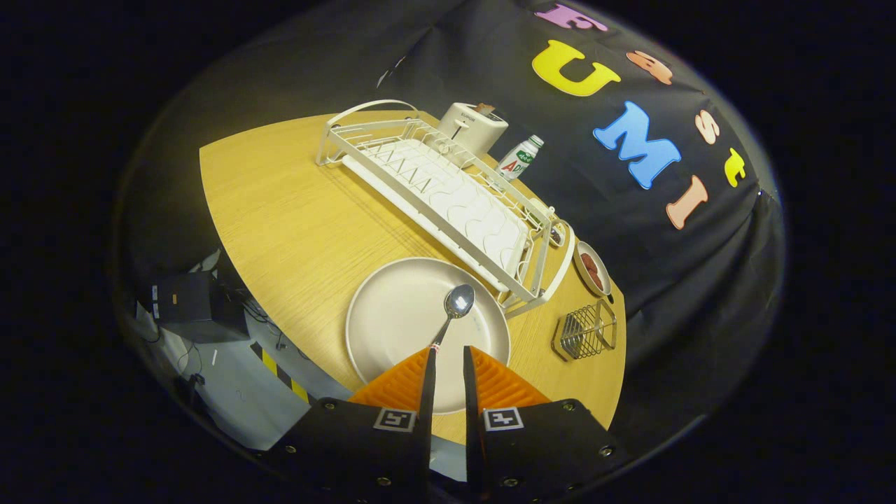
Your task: Take the plate from the dish rack, then take the spoon from the basket and place it into the plate.
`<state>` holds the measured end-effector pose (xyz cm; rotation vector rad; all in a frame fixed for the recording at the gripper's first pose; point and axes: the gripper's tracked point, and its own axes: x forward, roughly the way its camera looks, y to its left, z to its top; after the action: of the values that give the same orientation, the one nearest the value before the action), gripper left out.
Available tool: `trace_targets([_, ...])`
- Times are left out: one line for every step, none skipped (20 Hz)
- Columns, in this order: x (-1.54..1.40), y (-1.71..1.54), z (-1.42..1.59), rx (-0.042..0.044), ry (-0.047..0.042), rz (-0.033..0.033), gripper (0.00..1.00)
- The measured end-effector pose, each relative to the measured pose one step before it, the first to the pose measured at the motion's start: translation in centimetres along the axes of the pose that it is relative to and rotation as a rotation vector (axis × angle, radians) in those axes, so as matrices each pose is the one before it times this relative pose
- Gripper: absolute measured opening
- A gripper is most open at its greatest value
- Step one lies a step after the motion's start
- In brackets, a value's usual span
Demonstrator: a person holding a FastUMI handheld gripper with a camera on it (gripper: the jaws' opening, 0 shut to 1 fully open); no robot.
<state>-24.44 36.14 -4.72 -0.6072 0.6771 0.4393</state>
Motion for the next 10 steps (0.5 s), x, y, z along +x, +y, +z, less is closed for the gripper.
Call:
trace_targets([-0.146, -0.277, 0.256, 0.0126, -0.00347, -0.00463, 0.21])
trace_targets([-0.062, -0.479, 0.376, 0.0143, -0.00502, -0.00575, 0.21])
trace_targets([-0.173, -0.583, 0.395, 0.01702, -0.00916, -0.00628, 0.21])
trace_targets([-0.207, -0.636, 0.569, 0.02057, -0.01403, -0.00585, 0.21])
trace_targets([-0.22, -0.705, 0.672, 0.0221, -0.01727, -0.00803, 0.21])
trace_targets([-0.254, -0.878, 0.827, 0.02163, -0.02256, -0.00898, 0.21])
trace_targets([-0.292, -0.96, 1.046, 0.01892, -0.02458, -0.00844, 0.21])
trace_targets([-0.419, -1.267, 1.211, 0.01762, -0.03086, -0.01626, 0.21])
trace_targets([-0.468, -1.369, 1.37, 0.01821, -0.03559, -0.02144, 0.21])
trace_targets([-0.413, -1.406, 1.511, 0.01781, -0.03534, -0.02037, 0.21])
